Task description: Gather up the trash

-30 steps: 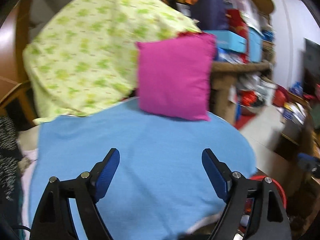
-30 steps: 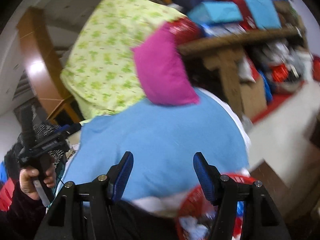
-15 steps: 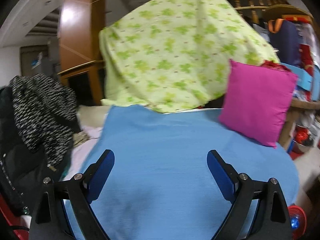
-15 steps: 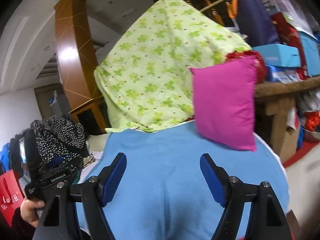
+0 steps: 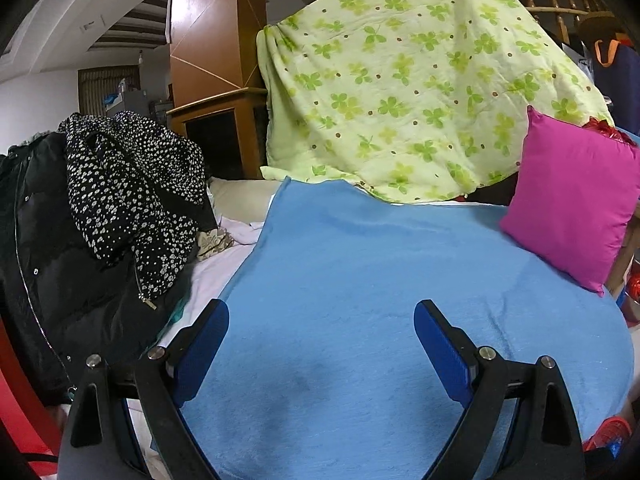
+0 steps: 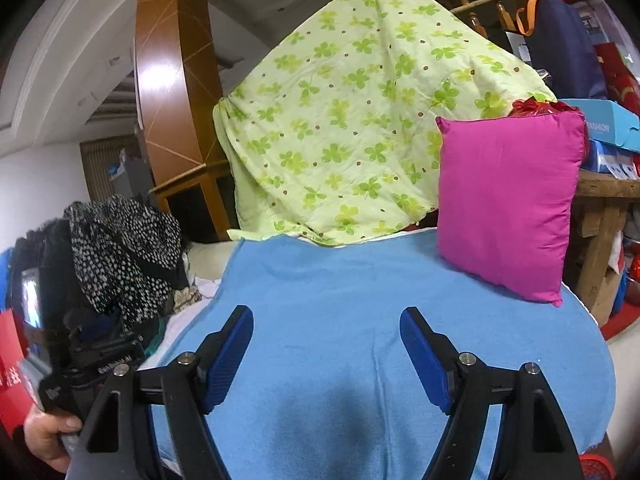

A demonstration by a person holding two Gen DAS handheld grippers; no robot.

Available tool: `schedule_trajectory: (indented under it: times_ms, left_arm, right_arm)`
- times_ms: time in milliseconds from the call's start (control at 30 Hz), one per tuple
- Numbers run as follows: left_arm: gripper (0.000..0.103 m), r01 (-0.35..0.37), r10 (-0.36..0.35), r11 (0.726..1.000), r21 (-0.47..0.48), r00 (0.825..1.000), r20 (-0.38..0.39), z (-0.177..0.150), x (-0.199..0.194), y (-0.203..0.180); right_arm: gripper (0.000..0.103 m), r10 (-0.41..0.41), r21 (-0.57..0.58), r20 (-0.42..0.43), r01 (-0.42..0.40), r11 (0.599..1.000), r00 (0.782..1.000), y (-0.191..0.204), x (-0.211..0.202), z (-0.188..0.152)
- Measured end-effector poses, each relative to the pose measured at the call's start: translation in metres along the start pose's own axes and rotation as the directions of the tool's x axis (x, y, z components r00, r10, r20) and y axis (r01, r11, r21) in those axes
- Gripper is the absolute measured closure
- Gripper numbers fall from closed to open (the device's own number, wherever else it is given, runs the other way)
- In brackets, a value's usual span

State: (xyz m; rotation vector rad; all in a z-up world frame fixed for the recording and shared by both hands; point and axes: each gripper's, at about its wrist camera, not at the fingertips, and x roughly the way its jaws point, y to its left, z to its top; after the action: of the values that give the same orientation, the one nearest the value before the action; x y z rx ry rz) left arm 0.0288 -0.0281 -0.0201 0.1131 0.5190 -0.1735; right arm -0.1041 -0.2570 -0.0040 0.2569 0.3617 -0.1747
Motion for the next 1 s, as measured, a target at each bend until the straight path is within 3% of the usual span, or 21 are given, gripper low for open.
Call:
schedule_trajectory:
  times_ms: [400, 1000]
  left_arm:
    - [0.009, -0.003, 0.003, 1.000, -0.006, 1.000, -0.007, -0.002, -0.004, 0.010]
    - [0.009, -0.031, 0.031, 1.000, -0.006, 0.999, -0.021, -0.009, 0.004, 0.017]
  right_arm:
    - [0.024, -0.053, -0.081, -0.182, 0.039, 0.996, 0.982, 0.015, 0.034, -0.033]
    - [0.024, -0.057, -0.105, -0.169, 0.039, 0.994, 0.984, 0.023, 0.042, -0.029]
